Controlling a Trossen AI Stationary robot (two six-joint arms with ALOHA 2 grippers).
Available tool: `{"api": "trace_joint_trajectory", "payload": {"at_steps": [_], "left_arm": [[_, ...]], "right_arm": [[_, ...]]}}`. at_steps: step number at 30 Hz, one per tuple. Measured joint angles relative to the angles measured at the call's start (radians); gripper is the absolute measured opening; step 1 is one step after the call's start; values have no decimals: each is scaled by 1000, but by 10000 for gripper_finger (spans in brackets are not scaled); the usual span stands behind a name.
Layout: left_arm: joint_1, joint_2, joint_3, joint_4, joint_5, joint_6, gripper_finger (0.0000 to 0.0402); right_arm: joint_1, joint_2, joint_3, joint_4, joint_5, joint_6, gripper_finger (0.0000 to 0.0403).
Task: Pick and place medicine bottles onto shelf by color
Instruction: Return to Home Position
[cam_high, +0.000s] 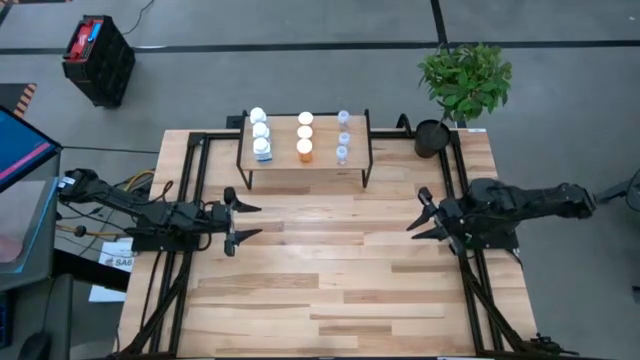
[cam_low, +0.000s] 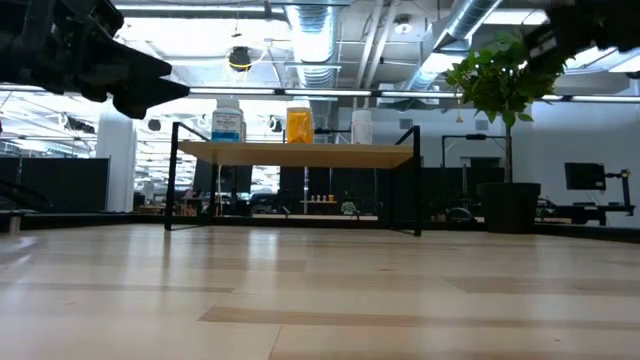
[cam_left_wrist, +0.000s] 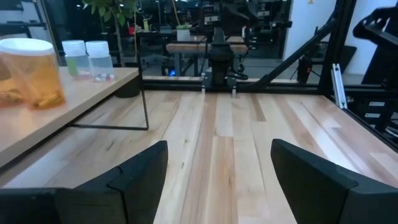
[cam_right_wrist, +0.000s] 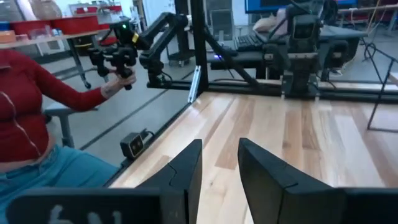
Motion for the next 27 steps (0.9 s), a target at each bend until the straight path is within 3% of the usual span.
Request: {"api": "trace_joint_trajectory", "payload": {"at_steps": [13, 27], "left_arm": [[0, 0, 0, -1, 0, -32, 273], [0, 0, 0, -16, 18, -56, 273]], "right_arm": [[-3, -287, -206, 25, 16, -17, 127], [-95, -278, -305, 147, 143, -38, 127]]}}
